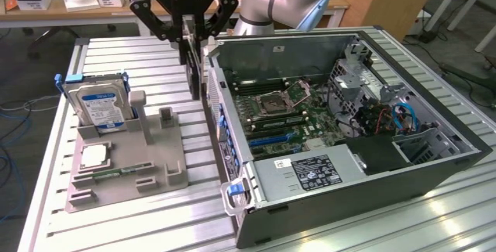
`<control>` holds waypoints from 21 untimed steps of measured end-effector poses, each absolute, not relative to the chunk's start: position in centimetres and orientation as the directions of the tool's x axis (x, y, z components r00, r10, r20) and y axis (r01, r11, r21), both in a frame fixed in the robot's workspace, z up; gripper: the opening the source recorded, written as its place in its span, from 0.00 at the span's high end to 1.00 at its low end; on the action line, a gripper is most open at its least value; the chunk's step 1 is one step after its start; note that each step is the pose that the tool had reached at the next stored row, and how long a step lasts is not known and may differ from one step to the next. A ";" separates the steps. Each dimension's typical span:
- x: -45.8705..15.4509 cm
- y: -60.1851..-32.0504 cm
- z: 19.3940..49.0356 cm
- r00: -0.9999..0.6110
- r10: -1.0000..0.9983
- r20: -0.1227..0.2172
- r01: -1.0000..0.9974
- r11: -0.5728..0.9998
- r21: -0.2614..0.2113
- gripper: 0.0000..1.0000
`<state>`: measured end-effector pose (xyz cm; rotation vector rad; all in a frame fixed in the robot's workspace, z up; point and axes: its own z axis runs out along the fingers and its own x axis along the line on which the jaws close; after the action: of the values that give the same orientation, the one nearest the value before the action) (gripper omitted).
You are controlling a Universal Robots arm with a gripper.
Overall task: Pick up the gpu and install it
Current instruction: 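Pick up the gpu and move the gpu toward the slot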
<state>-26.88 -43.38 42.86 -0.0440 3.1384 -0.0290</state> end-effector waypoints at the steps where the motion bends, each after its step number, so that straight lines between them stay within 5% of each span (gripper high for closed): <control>1: -26.8 -43.4 42.9 -1.000 -0.028 -0.002 -0.028 0.999 -0.019 0.74; 21: -26.1 -43.4 42.9 -1.000 -0.028 -0.002 -0.028 0.999 -0.019 0.74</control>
<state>-26.12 -43.38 42.86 -0.0441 3.1384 -0.0290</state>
